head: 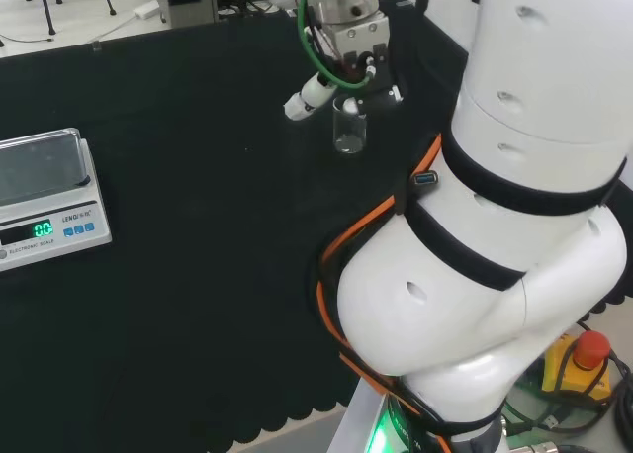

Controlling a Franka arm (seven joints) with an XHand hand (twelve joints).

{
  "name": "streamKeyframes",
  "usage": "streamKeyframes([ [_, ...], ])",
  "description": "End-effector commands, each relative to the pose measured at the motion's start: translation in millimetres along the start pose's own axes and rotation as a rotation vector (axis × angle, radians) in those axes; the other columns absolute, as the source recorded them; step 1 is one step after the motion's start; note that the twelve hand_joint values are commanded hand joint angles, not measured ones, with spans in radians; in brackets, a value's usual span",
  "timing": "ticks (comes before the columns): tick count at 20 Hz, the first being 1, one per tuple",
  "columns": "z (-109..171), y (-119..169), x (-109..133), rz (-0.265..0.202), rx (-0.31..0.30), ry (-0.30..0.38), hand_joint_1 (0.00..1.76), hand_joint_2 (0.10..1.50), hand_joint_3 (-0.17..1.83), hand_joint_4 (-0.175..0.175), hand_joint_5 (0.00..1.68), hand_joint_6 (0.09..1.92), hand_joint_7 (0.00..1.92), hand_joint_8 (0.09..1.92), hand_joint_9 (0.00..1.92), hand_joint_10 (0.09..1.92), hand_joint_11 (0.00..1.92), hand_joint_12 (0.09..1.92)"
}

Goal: Pick up the beaker.

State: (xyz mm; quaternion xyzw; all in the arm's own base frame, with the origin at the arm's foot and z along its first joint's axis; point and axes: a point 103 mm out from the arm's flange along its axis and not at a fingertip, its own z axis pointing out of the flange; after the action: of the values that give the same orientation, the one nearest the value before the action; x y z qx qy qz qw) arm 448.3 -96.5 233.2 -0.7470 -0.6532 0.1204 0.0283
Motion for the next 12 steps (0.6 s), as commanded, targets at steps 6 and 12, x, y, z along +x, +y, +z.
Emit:
streamKeyframes([
  [6, 37.8, 55.2, -84.7, 0.181, 0.051, 0.048, 0.63, 0.68, 0.13, 0.027, 0.0, 0.09, 0.0, 0.58, 0.11, 0.89, 0.0, 1.43],
  [12, 64.3, 63.1, -97.8, 0.186, 0.081, 0.097, 0.63, 0.68, 0.13, 0.028, 0.0, 0.09, 0.0, 0.58, 0.1, 0.89, 0.0, 1.43],
])
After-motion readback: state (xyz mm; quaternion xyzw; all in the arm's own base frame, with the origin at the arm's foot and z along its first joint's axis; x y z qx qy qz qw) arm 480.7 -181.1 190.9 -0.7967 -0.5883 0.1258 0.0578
